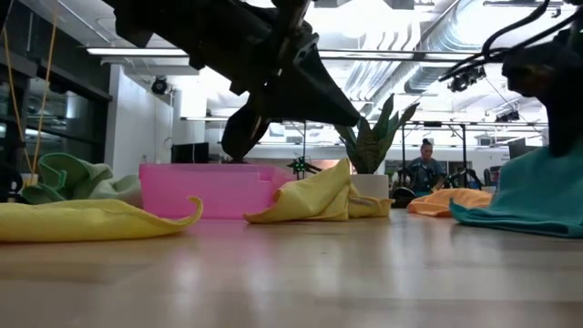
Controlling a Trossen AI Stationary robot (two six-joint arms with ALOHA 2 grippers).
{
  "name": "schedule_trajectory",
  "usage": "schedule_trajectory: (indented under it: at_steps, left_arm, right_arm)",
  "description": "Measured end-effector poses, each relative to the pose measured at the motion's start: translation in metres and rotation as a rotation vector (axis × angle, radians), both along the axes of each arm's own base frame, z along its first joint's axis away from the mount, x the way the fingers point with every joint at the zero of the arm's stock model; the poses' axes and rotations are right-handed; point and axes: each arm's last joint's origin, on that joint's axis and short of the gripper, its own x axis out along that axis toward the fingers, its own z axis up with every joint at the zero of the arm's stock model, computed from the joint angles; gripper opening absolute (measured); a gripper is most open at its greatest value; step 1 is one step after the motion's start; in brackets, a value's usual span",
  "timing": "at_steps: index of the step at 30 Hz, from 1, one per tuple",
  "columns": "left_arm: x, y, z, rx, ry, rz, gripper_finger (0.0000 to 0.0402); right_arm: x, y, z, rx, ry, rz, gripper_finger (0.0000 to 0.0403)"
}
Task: Fold microfiber towels
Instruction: Fold the blue microfiber cloth
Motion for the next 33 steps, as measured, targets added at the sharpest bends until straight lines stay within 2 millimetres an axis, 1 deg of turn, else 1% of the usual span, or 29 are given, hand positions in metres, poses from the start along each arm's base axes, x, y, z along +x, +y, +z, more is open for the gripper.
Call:
schedule_trajectory:
  at_steps: [5, 9, 14, 22, 26, 30, 33]
  left_arm:
    - [0.000, 0.001, 0.000, 0.007, 0.001, -0.001, 0.0000]
    - [0.000, 0.001, 0.000, 0.007, 0.001, -0.002, 0.0000]
    - [0.000, 0.001, 0.000, 0.007, 0.001, -0.002, 0.0000]
    - [0.000, 0.001, 0.000, 0.023, 0.004, -0.014, 0.0000]
    - [0.000, 0.001, 0.000, 0.027, 0.005, -0.017, 0.0000]
    - [0.000, 0.001, 0.000, 0.030, 0.004, -0.012, 0.0000]
    - [0.001, 0.003, -0.002, 0.049, 0.005, 0.021, 0.0000]
  right_arm:
    - [0.016, 0.008, -0.015, -0.028, 0.064, -0.010, 0.0000]
    - [0.030, 0.014, -0.026, -0.024, 0.056, -0.012, 0.0000]
    - [0.041, 0.019, -0.036, -0.021, 0.061, -0.055, 0.0000]
    - [0.065, 0.030, -0.025, -0.034, -0.003, 0.018, 0.0000]
    - [0.071, 0.033, -0.030, -0.026, 0.004, -0.010, 0.0000]
    - [0.082, 0.039, -0.034, 0.012, -0.070, -0.013, 0.0000]
    - [0.090, 0.042, -0.036, 0.037, -0.122, -0.012, 0.0000]
